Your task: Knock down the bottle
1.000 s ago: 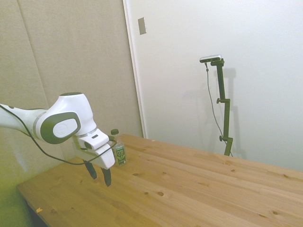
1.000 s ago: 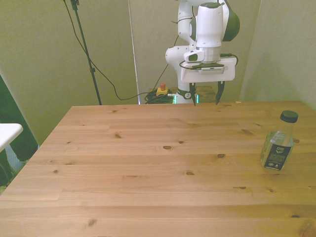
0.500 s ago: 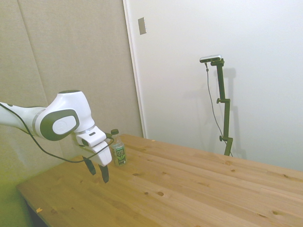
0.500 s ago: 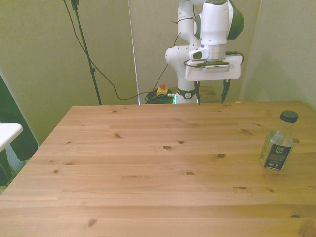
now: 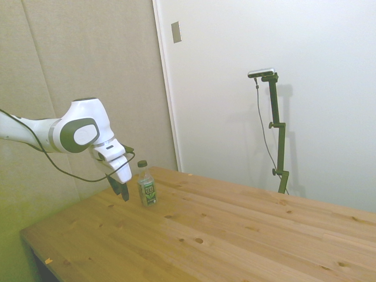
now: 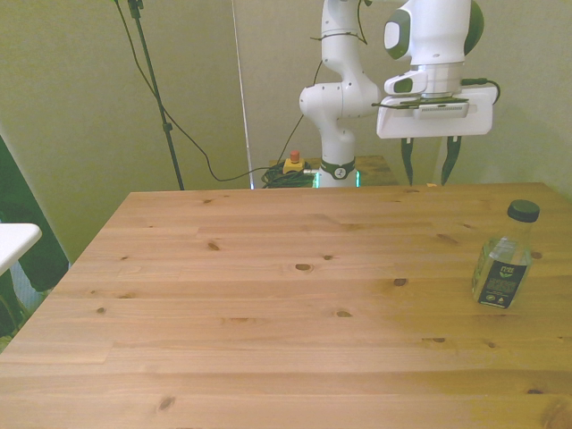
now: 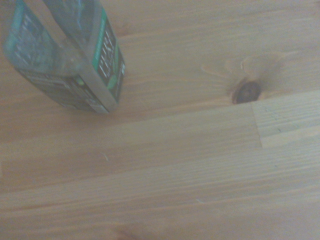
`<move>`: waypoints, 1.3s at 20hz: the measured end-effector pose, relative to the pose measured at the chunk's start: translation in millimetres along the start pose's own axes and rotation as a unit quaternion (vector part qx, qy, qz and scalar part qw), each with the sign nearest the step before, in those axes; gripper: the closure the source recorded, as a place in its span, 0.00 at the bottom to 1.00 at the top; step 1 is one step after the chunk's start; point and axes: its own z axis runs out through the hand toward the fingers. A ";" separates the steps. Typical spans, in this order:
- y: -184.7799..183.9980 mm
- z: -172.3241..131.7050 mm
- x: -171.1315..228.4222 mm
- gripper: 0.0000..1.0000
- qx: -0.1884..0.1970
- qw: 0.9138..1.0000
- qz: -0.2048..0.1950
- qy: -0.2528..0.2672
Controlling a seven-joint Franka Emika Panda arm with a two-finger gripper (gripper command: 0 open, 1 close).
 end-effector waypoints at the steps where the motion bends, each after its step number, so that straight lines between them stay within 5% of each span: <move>1: -7.9 -0.7 0.5 1.00 0.002 1.000 0.008 0.000; 26: -144.1 13.7 -1.4 1.00 -0.003 0.998 0.056 0.008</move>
